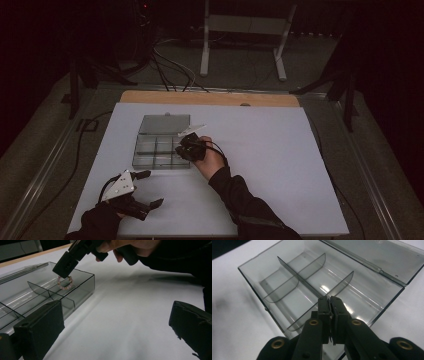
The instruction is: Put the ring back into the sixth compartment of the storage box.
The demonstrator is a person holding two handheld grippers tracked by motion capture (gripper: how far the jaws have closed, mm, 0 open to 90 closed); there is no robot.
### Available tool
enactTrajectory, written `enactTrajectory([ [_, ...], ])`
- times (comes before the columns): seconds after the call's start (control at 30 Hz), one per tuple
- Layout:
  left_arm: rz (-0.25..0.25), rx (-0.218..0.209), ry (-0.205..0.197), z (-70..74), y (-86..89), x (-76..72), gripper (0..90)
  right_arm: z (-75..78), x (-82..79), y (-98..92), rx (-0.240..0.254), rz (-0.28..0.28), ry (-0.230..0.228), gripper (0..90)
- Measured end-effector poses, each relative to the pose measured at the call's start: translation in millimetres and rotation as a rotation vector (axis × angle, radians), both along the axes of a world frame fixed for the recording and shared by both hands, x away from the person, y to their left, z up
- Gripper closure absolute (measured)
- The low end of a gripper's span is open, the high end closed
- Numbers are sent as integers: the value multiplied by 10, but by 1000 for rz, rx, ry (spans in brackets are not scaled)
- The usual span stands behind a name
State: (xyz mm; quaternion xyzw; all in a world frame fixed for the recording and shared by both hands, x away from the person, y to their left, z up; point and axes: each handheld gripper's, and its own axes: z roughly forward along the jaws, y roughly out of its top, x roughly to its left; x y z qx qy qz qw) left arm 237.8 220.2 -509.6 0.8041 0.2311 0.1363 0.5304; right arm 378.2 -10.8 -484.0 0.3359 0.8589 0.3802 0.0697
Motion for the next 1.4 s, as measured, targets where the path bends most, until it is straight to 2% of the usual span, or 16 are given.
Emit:
enactTrajectory([
  [0.13,-2,0,4,-2,-5,6,8,20,5,-29,5,8,-20,836],
  [0.23,-4,4,0,0,-5,-1,8,18,0,-47,29,12,-21,695],
  [0.27,-3,1,0,1,-2,2,8,22,-3,-54,38,16,-18,619],
  [0.4,-4,6,1,-3,-3,5,8,68,-32,-88,87,24,10,409],
  [0.43,-4,6,1,-3,-3,5,8,68,-32,-88,87,24,10,409],
  [0.47,-4,0,1,-2,-4,8,8,82,-39,-98,102,34,13,370],
  [0.5,-3,-3,2,-3,-5,11,8,110,-51,-125,118,45,16,287],
  [0.63,-4,1,0,-2,-8,8,8,149,-64,-198,176,80,41,176],
  [0.77,-5,6,2,-6,-12,12,8,188,-74,-273,191,81,46,140],
  [0.87,-3,-1,3,-3,-9,13,8,212,-81,-302,184,89,34,123],
  [0.9,-2,-2,3,-4,-7,13,8,246,-93,-346,193,92,23,54],
  [0.97,-2,5,2,-5,-6,10,8,273,-101,-396,216,97,35,16],
  [1.23,-2,7,2,-6,-14,8,8,374,-182,-611,205,105,10,10],
  [1.4,-2,8,4,-8,-17,14,8,409,-263,-890,191,89,-14,10],
])
